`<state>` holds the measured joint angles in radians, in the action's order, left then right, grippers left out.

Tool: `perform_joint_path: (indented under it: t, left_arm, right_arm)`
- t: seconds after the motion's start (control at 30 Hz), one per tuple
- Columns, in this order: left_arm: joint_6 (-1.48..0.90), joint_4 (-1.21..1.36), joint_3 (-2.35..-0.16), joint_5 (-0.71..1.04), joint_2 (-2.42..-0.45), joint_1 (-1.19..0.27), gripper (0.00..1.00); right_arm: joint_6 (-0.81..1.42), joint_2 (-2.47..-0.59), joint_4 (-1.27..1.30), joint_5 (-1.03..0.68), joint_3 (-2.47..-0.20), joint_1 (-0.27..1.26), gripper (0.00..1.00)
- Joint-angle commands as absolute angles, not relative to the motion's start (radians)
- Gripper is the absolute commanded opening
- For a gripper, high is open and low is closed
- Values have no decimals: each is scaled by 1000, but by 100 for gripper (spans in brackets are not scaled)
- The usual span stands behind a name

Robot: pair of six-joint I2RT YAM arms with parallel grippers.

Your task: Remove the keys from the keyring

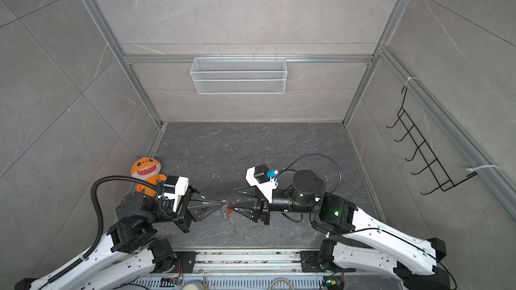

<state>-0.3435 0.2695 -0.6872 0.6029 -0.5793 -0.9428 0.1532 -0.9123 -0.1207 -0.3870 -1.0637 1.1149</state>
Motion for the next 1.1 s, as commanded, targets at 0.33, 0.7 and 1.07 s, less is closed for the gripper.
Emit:
perform_joint_path:
  t: [0.33, 0.7, 1.07]
  left_arm:
    - [-323, 324, -686, 571, -563, -946, 0]
    - [-325, 325, -683, 558, -558, -947, 0]
    - [-332, 332, -685, 565, -569, -946, 0]
  right_arm:
    - [196, -959, -61, -501, -1075, 1112, 43]
    - [190, -959, -75, -492, -1076, 1112, 26]
    - [192, -965, -78, -478, -1078, 1112, 5]
